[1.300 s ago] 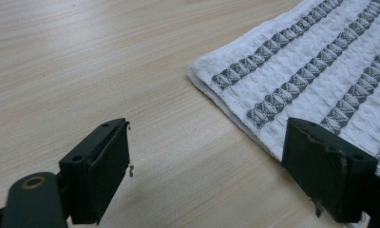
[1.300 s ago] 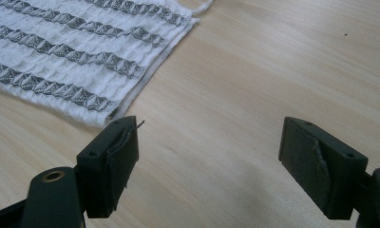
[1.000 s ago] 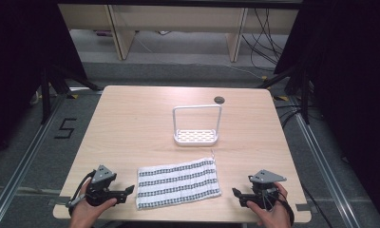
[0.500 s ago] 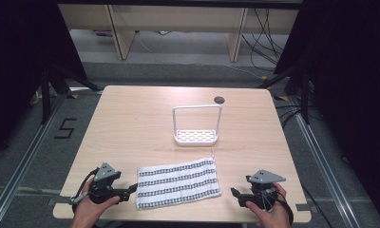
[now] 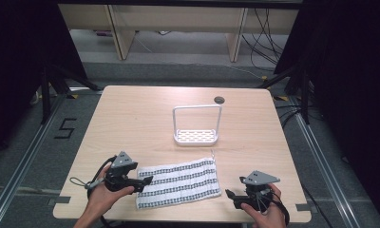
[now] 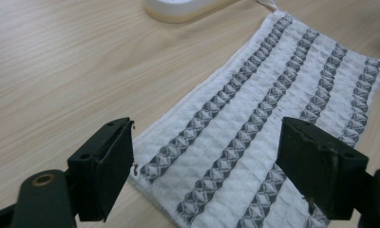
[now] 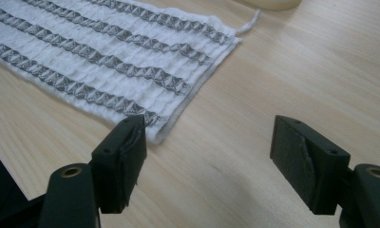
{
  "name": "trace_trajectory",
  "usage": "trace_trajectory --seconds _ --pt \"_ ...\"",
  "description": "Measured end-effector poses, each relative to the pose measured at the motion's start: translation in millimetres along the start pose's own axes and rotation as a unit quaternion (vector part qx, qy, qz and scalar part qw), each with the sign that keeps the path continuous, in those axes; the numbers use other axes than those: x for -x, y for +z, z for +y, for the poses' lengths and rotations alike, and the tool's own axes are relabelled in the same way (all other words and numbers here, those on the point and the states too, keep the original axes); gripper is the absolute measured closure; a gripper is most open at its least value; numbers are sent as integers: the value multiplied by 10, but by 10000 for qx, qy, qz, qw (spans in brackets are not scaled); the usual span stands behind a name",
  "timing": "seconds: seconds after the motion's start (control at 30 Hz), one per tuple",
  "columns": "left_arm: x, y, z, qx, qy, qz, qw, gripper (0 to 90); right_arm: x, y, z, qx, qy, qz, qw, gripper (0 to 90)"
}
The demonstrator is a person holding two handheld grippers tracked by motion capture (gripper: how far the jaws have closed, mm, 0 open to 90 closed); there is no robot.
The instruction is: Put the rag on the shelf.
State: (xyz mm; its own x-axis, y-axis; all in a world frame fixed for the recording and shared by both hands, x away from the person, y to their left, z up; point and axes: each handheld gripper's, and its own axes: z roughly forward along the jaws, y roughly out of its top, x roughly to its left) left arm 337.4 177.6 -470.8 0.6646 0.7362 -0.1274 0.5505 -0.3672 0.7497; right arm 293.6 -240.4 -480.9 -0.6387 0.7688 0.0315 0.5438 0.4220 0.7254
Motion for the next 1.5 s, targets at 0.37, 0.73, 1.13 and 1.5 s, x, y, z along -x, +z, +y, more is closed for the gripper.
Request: trace_trajectory --seconds 0.37,0.73,1.13,1.5 --pt "196 297 405 -40 274 -311 9991 205 -107 51 58 -39 -221 143 9996 347" --pt "388 746 740 -367 702 -800 9936 252 -136 123 62 -126 -295 226 9992 393" --pt "566 1180 1023 -749 971 -1073 9866 278 -218 180 91 -332 -365 260 9984 429" --pt "697 1554 1183 -999 1162 -1183 9811 288 -241 258 122 -394 -511 310 9974 467"
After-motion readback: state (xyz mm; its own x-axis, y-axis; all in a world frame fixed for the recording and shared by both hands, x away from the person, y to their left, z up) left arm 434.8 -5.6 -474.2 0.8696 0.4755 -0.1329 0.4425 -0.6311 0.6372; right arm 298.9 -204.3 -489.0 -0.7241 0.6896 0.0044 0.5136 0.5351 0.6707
